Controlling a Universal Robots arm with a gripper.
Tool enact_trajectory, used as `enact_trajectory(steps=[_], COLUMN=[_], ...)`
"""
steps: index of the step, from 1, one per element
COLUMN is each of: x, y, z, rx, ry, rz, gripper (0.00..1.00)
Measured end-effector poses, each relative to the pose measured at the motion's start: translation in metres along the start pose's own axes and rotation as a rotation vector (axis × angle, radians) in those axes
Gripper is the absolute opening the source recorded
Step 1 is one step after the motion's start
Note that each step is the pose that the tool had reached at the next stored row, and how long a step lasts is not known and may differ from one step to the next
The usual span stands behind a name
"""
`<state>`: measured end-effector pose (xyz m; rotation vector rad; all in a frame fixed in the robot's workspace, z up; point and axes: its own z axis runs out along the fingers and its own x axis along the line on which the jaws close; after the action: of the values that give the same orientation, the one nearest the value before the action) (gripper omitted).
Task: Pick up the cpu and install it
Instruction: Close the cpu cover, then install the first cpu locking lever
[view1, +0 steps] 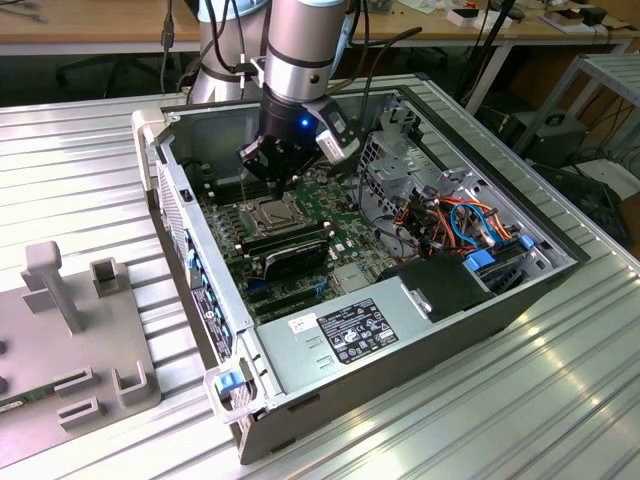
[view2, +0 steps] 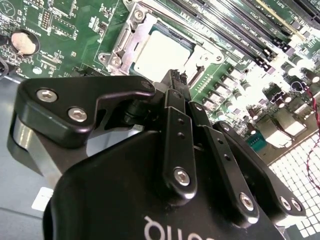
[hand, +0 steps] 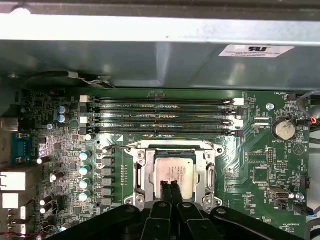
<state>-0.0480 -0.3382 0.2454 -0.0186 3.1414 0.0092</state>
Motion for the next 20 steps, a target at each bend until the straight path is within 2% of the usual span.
enact_trajectory(steps=[2,6,20], x=[-0.0003,-0.0065,-0.007], y=[0.0,-0.0001,0.0], z=[0.0,0.0,0.0], rx=[0.0,0.0,0.0001], ry=[0.0001,0.0,0.0], rz=[0.0,0.0,0.0], gripper=[0.11,0.11,0.11])
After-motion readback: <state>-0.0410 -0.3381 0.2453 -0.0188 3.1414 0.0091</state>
